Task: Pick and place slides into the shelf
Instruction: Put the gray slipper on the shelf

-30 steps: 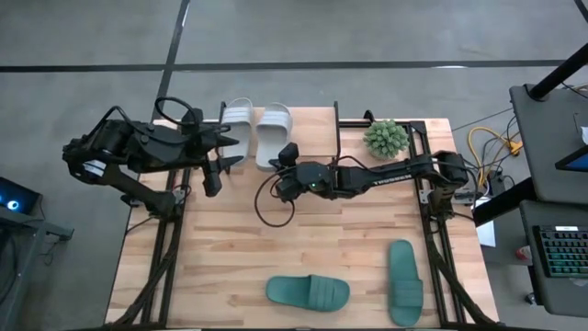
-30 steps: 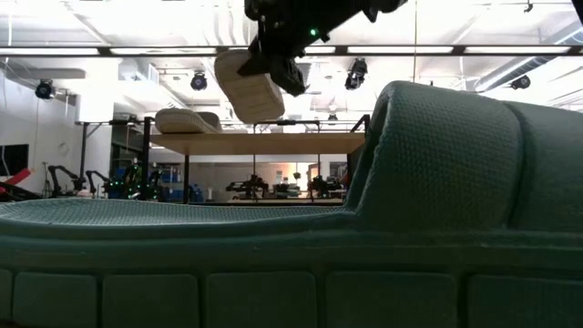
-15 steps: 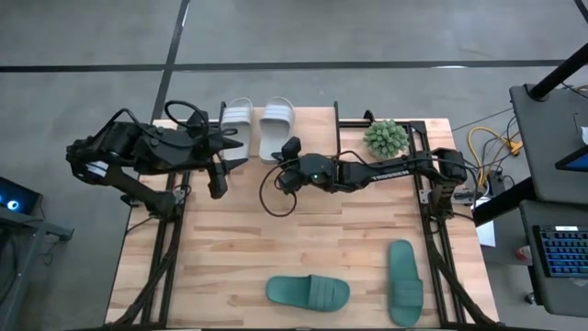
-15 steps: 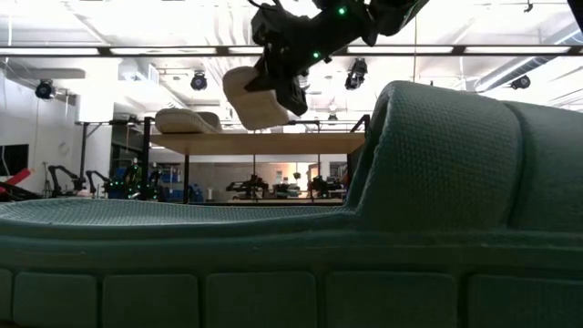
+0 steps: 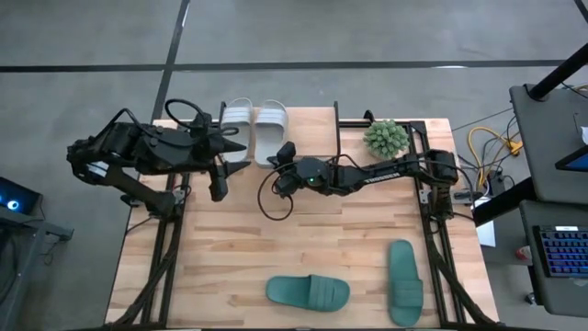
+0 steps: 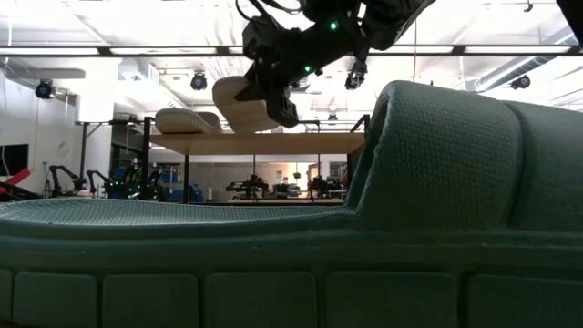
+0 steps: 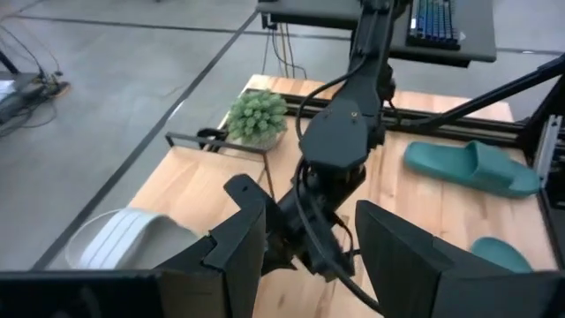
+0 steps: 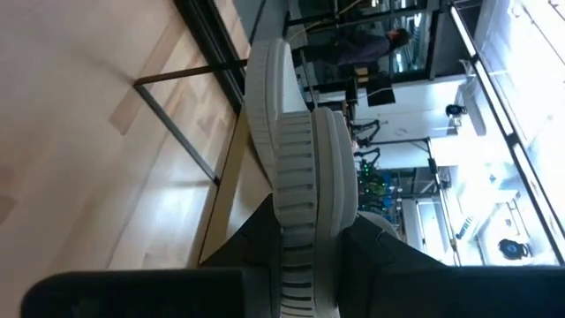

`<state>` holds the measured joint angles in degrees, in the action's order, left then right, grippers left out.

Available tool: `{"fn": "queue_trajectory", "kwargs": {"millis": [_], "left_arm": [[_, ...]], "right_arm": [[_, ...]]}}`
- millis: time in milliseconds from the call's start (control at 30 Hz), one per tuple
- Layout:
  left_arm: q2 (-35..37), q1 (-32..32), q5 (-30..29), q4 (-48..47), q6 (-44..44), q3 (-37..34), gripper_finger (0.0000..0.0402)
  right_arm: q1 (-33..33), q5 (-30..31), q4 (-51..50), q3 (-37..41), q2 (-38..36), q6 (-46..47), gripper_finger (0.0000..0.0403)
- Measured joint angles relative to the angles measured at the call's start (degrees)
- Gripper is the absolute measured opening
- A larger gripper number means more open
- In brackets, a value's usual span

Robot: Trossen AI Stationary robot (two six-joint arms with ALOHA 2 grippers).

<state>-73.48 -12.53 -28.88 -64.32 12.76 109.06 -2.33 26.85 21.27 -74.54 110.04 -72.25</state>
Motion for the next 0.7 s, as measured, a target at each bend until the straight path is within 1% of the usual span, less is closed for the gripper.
{"fn": "queue_trajectory", "kwargs": {"millis": [133,567,700], "left_arm": [[0.35,0.00,1.39,-0.06,0.53,0.00,0.0163],[0.35,0.00,2.71,0.70,0.45,0.00,0.0163],[0.35,0.00,3.39,0.81,0.40,-0.01,0.0163]], "right_arm": [[-0.22,-0.10,2.04,-0.01,1.21,0.00,0.0056],[-0.63,-0.18,2.18,-5.75,6.44,1.73,0.0056],[-0.70,0.16,2.05,-5.77,6.76,1.74,0.0056]]}}
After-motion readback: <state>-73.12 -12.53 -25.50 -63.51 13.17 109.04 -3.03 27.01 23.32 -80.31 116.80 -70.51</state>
